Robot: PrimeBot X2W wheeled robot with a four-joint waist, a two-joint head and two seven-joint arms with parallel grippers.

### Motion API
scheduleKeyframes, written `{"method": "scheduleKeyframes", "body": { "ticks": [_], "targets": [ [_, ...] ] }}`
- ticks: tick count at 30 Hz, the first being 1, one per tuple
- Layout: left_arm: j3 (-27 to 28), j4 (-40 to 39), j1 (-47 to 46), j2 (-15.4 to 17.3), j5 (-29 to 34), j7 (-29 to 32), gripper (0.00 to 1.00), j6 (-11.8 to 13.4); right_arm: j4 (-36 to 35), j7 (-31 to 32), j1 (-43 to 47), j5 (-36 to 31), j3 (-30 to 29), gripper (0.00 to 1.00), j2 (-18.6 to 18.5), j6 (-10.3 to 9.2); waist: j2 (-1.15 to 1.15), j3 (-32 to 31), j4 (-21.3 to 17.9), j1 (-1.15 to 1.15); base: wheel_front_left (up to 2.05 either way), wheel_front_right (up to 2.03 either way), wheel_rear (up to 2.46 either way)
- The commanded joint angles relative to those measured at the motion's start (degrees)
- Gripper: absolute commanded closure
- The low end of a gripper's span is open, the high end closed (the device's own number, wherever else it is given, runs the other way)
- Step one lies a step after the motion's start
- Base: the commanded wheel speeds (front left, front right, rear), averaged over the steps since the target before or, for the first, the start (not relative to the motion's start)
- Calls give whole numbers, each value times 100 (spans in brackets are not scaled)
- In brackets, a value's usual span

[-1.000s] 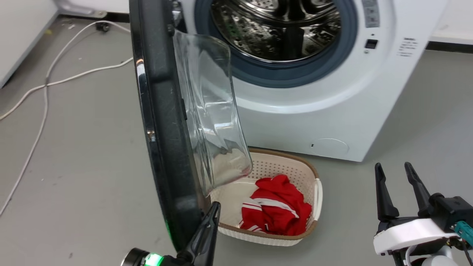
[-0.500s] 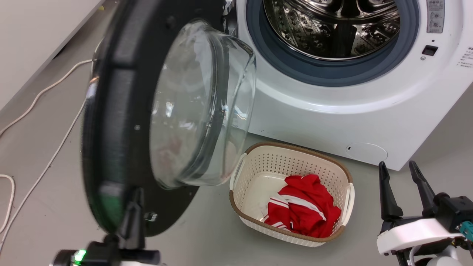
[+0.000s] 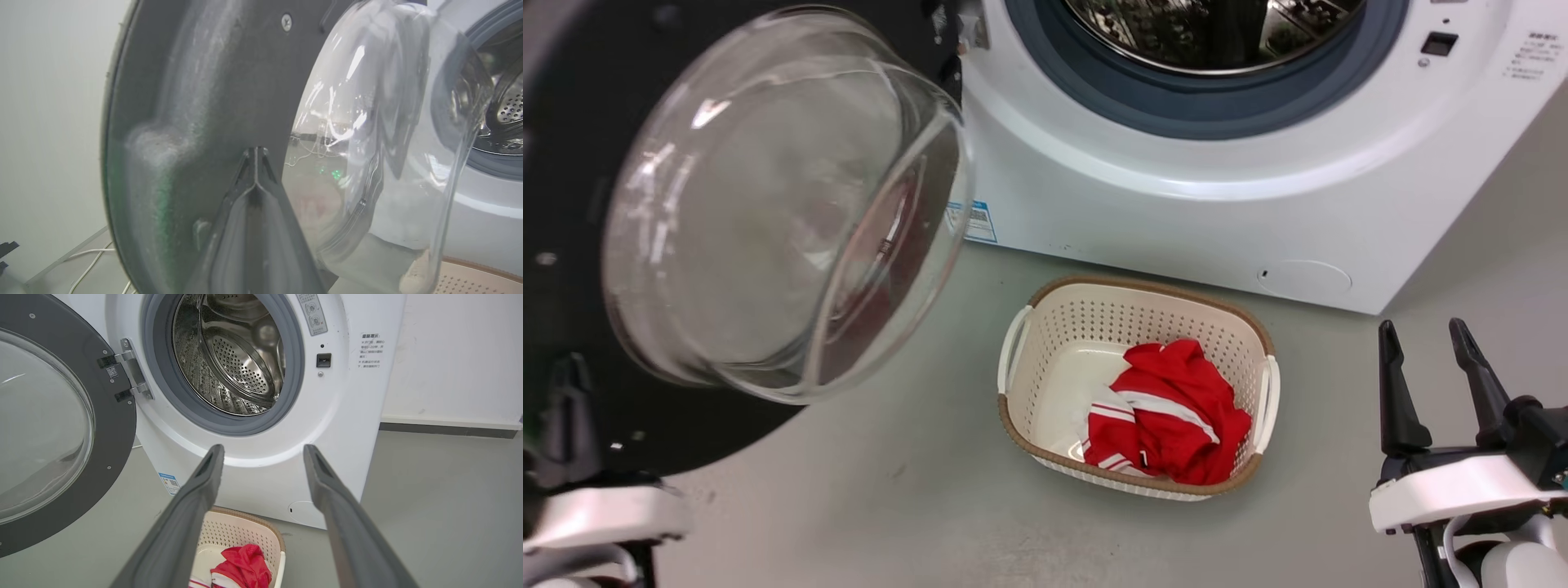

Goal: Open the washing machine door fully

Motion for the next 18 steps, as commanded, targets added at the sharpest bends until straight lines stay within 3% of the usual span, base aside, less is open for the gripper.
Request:
{"method": "scheduleKeyframes", "body": {
  "ticks": [1,12,18],
  "targets": [
    [225,84,-205,124,-43,14,100,-14,-27,4,-106,-20,4,0,6,-1,0,128,-118,0,0,0,0],
    [1336,912,-811,534,4,17,100,-333,34,-81,-310,34,12,0,5,-1,0,410,-422,0,0,0,0],
    [1606,1161,-901,497,128,16,100,-500,136,-134,-340,58,24,0,5,-1,0,390,-523,0,0,0,0]
  ]
}}
